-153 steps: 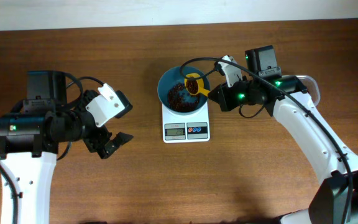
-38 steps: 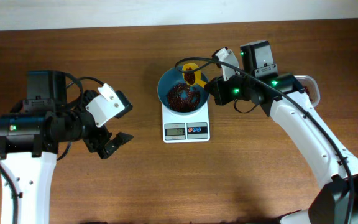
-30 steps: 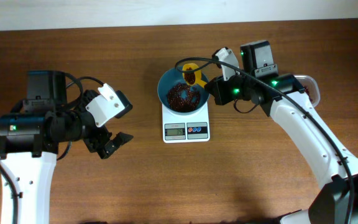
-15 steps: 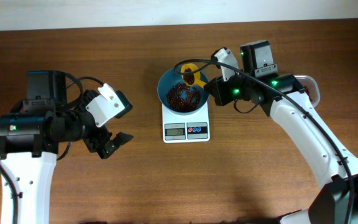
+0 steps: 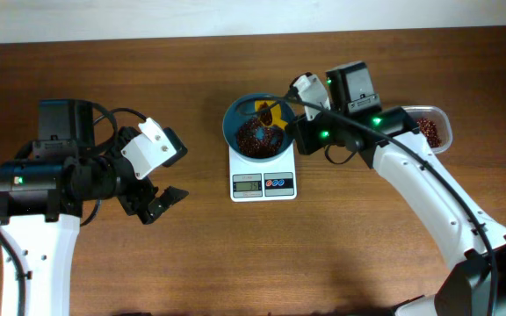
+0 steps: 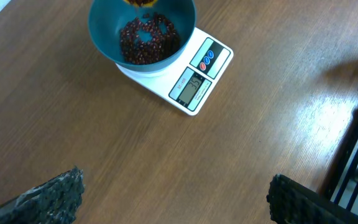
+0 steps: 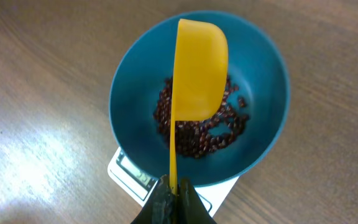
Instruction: Scoop item into bowl and weigh 50g on scale
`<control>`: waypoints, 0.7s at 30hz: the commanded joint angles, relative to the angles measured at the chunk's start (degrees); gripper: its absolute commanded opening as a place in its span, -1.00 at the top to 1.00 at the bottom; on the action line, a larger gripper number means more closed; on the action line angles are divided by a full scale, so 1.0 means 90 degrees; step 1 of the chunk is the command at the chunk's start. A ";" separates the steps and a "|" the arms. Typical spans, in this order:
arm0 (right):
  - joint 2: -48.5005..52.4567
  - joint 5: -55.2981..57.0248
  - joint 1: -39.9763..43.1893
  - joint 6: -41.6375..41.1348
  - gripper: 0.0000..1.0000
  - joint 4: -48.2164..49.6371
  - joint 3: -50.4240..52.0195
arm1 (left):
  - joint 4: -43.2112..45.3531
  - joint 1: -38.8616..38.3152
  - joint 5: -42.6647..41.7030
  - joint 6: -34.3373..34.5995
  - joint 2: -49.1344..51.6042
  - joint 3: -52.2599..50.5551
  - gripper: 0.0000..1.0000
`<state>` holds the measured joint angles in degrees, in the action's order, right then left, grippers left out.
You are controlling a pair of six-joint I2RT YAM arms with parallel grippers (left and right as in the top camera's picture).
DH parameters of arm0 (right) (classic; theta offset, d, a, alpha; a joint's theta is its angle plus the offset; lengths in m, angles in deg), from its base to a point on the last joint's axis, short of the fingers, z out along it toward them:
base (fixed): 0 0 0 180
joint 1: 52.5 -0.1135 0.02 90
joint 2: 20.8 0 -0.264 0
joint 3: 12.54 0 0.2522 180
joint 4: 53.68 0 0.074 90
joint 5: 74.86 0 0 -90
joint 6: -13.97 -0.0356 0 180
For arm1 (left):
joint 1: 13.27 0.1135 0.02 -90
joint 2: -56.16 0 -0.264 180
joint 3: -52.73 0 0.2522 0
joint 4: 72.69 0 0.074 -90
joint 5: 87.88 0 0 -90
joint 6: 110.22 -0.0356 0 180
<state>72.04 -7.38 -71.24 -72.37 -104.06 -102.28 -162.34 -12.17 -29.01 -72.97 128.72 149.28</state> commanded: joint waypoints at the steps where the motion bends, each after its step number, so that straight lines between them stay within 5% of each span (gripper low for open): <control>1: -0.0192 0.0321 -0.0199 0.0066 0.92 -0.0121 -0.0189 | -0.0007 0.0034 -0.0112 -0.0078 -0.0015 0.0046 -0.97; 21: -0.0168 0.0418 -0.0214 0.0046 0.92 -0.0299 -0.0262 | -0.0007 0.0034 -0.0112 -0.0078 -0.0015 0.0046 -0.97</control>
<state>72.01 -2.88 -72.81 -72.39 -106.62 -103.03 -162.34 -12.17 -29.01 -72.99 128.72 149.28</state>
